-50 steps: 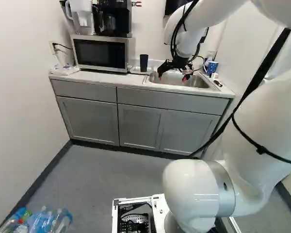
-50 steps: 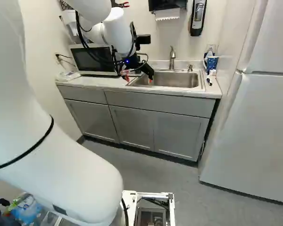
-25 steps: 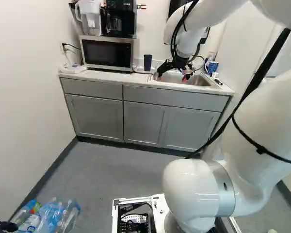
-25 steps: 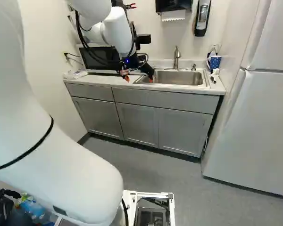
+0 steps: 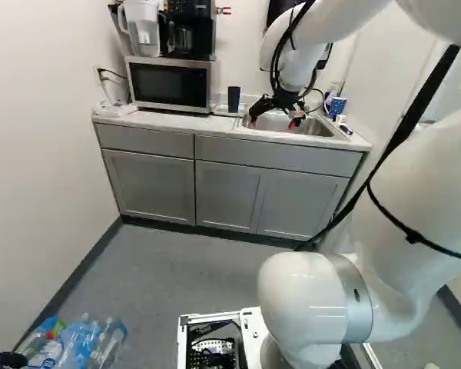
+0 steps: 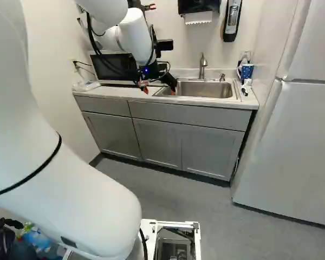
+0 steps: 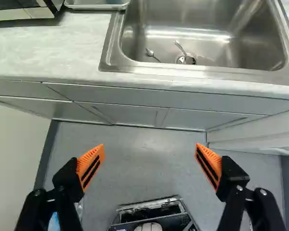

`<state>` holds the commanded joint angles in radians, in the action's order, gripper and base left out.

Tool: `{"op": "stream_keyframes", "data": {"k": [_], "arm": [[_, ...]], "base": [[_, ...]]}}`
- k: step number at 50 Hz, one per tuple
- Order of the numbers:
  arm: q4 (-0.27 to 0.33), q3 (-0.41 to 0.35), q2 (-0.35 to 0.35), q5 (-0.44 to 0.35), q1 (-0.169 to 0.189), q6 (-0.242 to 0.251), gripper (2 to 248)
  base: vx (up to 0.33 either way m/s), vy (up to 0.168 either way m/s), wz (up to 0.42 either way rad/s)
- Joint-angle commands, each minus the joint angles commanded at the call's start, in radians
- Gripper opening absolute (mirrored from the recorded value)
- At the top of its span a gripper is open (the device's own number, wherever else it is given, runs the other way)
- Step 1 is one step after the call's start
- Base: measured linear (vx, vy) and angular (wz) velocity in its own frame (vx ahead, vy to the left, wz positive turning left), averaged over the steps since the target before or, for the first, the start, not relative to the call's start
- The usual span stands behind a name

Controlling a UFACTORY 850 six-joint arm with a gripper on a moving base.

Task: Rinse the cup and place it in the tray

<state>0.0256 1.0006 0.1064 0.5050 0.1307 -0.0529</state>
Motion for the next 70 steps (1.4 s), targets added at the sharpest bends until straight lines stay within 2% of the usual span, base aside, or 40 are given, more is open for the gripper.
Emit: {"op": "stream_keyframes", "data": {"k": [18, 35, 53, 70], "arm": [[-0.001, -0.018, 0.003, -0.028, -0.003, 0.001, 247], [-0.002, -0.058, 0.011, -0.087, -0.008, 0.003, 247], [-0.003, -0.123, 0.023, -0.185, -0.018, 0.007, 247], [-0.006, -0.207, 0.039, -0.313, -0.030, 0.012, 247]], "base": [[0.000, 0.000, 0.000], [0.000, 0.000, 0.000], [0.000, 0.000, 0.000], [0.000, 0.000, 0.000]]}}
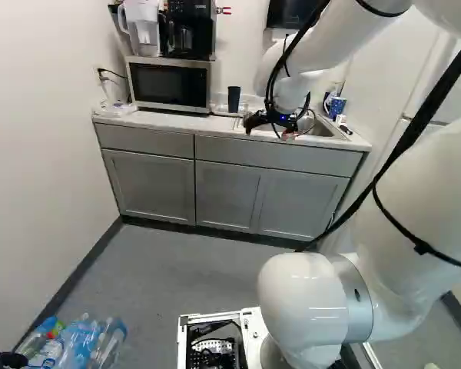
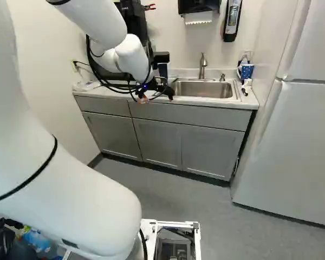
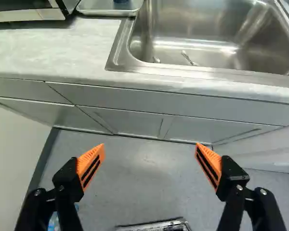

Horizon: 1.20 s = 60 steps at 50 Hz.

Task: Rinse the cup and place it in the tray

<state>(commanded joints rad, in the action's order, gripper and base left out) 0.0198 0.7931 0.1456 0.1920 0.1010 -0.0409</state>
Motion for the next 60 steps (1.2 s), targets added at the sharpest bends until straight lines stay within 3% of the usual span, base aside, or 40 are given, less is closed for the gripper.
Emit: {"op": "stream_keyframes", "data": {"k": [60], "arm": [[-0.012, -0.424, 0.080, -0.640, -0.061, 0.025, 247]], "base": [[0.000, 0.000, 0.000]]}}
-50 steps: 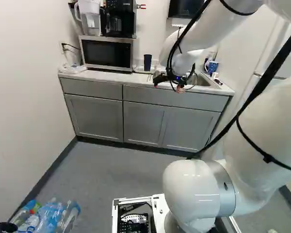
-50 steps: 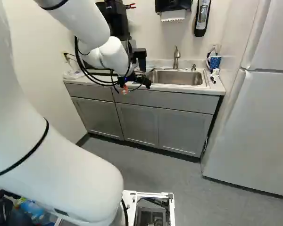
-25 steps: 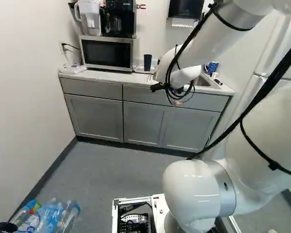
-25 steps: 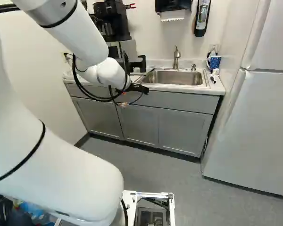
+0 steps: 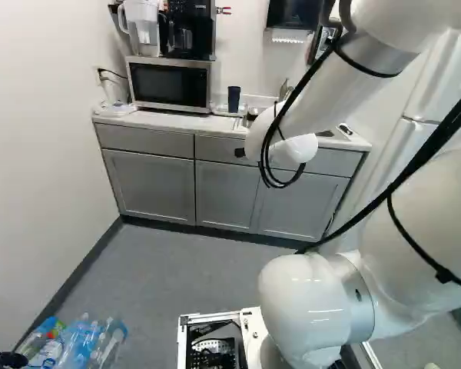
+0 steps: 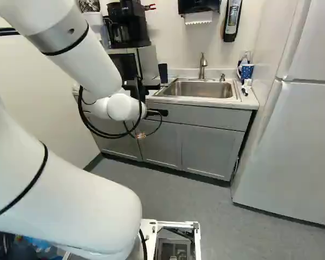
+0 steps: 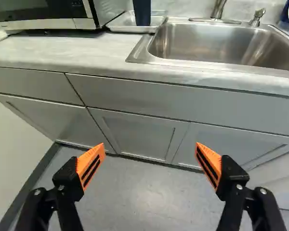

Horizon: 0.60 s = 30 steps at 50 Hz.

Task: Rinse the cup and place it in the tray

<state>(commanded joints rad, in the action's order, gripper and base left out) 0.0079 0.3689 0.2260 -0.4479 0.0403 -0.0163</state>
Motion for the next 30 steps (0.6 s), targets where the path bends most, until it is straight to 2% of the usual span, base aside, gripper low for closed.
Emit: {"op": "stream_keyframes", "data": {"k": [30], "arm": [[-0.005, -0.161, 0.031, -0.243, -0.023, 0.009, 247]], "base": [[0.000, 0.000, 0.000]]}}
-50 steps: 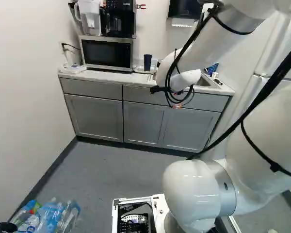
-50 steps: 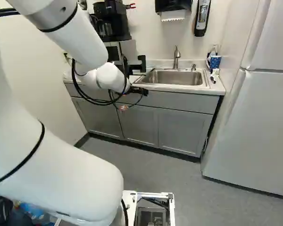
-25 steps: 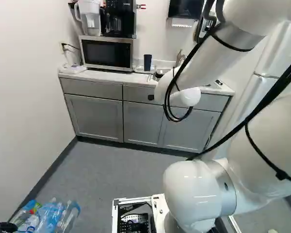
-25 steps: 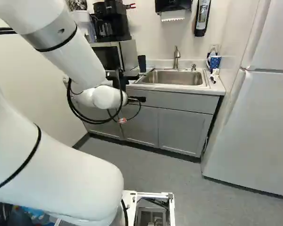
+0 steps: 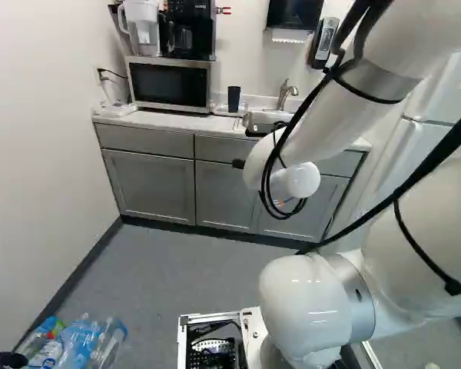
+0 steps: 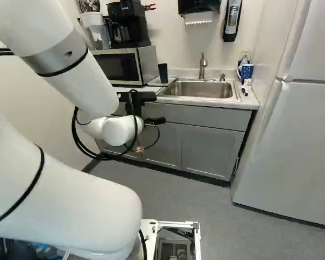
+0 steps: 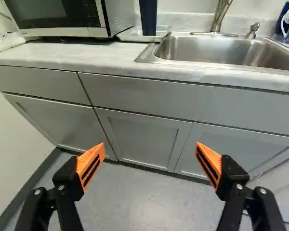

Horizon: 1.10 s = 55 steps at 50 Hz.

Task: Rinse the cup and place it in the tray

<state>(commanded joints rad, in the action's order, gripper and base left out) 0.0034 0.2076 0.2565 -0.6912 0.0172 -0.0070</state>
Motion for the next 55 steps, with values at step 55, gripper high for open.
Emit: {"op": "stream_keyframes", "data": {"k": [55], "arm": [[-0.003, -0.120, 0.023, -0.181, -0.017, 0.007, 247]], "base": [[0.000, 0.000, 0.000]]}}
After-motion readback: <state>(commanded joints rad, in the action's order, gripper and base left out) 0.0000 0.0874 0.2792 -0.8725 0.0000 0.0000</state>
